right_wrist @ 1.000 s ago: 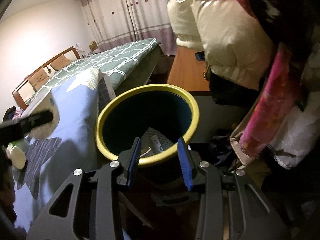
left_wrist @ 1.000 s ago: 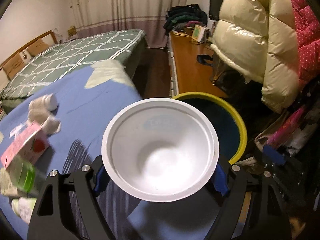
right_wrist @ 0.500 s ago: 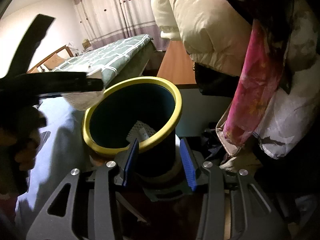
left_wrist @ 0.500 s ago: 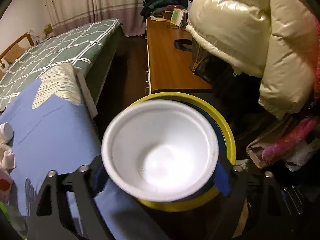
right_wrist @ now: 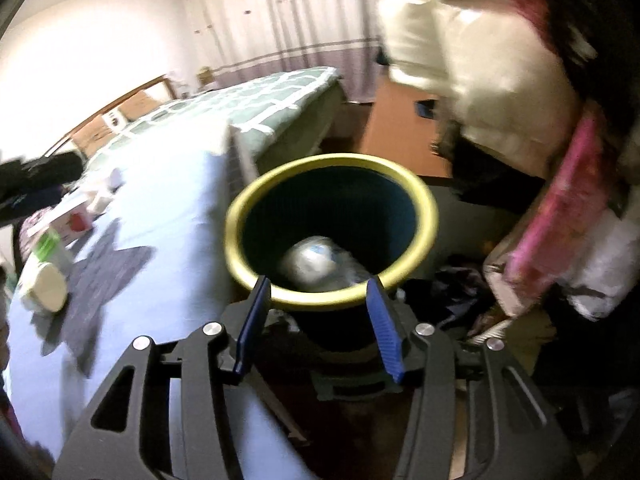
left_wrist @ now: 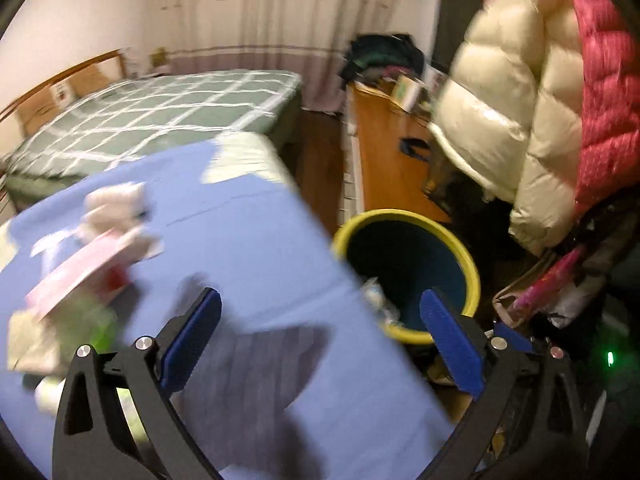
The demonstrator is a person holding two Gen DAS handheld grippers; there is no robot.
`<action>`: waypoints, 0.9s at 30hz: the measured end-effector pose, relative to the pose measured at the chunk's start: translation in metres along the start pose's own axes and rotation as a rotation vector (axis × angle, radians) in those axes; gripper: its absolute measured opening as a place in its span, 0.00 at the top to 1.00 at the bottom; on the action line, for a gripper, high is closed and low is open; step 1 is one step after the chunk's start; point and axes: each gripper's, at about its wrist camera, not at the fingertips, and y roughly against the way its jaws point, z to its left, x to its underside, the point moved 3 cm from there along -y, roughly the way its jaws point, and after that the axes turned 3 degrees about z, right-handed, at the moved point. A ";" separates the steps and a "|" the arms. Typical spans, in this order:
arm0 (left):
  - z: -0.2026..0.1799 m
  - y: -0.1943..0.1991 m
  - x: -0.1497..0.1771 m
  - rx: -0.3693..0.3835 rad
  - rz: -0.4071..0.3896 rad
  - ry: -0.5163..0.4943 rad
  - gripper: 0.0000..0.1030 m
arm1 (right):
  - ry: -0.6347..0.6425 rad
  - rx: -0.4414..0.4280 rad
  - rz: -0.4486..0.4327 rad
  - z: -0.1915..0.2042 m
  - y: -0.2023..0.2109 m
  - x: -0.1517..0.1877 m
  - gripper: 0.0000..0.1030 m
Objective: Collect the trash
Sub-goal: 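Move the right gripper to the white bottle with green label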
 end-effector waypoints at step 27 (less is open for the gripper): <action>0.263 0.189 0.141 -0.358 -0.185 0.495 0.05 | 0.445 -0.282 0.085 0.257 -0.020 0.023 0.50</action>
